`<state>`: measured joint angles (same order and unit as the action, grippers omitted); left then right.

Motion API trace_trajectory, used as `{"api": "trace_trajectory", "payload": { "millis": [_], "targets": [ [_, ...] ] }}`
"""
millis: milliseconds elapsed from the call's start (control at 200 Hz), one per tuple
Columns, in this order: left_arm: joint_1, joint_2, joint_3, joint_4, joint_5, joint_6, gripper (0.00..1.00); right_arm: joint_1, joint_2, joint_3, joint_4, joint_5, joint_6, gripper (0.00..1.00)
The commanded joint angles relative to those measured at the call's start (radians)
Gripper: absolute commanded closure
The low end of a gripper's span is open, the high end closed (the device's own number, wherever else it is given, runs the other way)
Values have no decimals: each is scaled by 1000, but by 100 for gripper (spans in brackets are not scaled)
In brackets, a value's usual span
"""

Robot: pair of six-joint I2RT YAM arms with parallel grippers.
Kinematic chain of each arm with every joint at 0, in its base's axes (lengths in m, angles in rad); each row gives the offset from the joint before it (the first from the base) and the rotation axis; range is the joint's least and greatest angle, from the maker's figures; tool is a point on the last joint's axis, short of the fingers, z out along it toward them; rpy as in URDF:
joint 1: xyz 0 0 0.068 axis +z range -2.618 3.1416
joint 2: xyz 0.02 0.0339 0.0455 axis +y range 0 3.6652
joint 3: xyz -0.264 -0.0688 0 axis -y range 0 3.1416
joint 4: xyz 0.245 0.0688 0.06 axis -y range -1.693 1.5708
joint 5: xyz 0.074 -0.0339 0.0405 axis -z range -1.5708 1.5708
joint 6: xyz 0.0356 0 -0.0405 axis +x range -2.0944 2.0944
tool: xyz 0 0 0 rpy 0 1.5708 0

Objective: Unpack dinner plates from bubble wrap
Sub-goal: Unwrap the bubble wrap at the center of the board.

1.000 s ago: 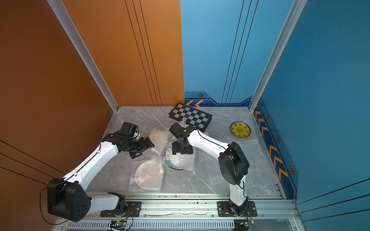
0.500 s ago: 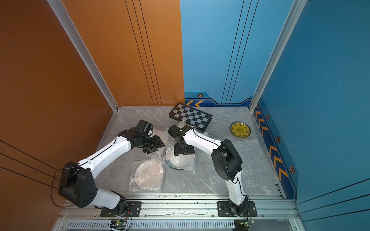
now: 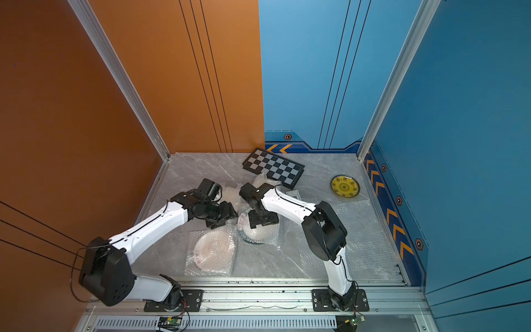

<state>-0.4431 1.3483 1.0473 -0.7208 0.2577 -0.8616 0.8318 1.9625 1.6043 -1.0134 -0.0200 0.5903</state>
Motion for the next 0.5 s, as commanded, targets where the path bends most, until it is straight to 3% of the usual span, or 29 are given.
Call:
{"api": "trace_trajectory", "payload": {
  "millis": [0,120,220,491],
  "targets": [
    [35,-144,-57,-198,-107,13,31,32,-83,-14,-19,-65,-3,25],
    [54,-247,-133,-250,-116,6,31,32,-75,-62,-13,-56,25,24],
    [46,-267,-162,-145,-54,-23,31,29,-45,-45,-14,-21,29,24],
    [-31,-62,-23,10,-14,-43,33,6,55,15,-16,33,26,27]
  ]
}}
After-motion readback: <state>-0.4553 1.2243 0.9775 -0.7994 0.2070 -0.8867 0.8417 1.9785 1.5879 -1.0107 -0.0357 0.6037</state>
